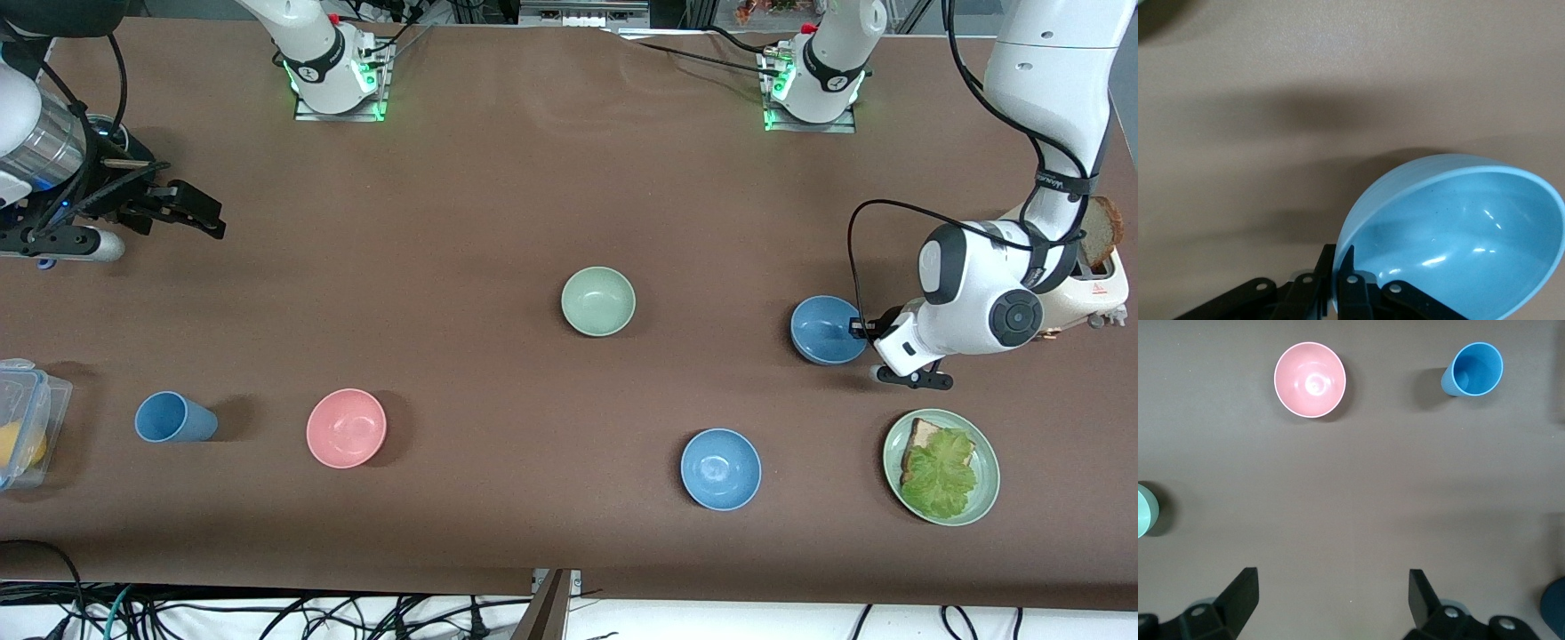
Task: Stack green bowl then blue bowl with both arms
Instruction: 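Carry the blue bowl with the left gripper onto the green bowl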
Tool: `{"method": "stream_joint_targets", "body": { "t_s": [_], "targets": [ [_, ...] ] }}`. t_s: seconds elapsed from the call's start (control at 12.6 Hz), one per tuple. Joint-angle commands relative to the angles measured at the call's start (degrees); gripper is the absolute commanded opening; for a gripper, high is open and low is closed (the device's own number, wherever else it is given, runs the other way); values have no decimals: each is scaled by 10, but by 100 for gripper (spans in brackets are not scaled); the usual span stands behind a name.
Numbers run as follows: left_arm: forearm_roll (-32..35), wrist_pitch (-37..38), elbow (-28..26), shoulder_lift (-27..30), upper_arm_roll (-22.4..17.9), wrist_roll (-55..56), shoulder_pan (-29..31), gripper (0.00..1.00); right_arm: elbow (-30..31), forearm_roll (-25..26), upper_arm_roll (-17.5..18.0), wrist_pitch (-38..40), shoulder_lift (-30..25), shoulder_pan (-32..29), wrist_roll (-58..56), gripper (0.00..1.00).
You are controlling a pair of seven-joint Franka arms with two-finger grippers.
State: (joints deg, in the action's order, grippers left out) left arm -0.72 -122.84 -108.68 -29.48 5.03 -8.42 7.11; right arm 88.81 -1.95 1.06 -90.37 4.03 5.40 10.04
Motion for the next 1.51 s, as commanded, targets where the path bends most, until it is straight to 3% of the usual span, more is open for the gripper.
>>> {"method": "stream_joint_targets", "body": {
  "t_s": [0.0, 0.24, 0.48, 0.88, 1.43],
  "targets": [
    [-2, 119, 68, 10, 21, 4, -9, 0, -10, 2, 7, 11, 2, -7, -7, 99],
    [-2, 227, 146, 10, 87, 125, -22, 0, -10, 2, 7, 9, 3, -7, -6, 99],
    [-3, 230, 153, 9, 152, 252, -51, 0, -10, 2, 7, 8, 3, -7, -6, 99],
    [-32, 226, 213, -23, 155, 411, -175, 0, -10, 2, 7, 8, 4, -7, -6, 99],
    [-24, 139, 224, -80, 154, 485, -247, 0, -10, 2, 7, 9, 3, -7, -7, 99]
  ]
}}
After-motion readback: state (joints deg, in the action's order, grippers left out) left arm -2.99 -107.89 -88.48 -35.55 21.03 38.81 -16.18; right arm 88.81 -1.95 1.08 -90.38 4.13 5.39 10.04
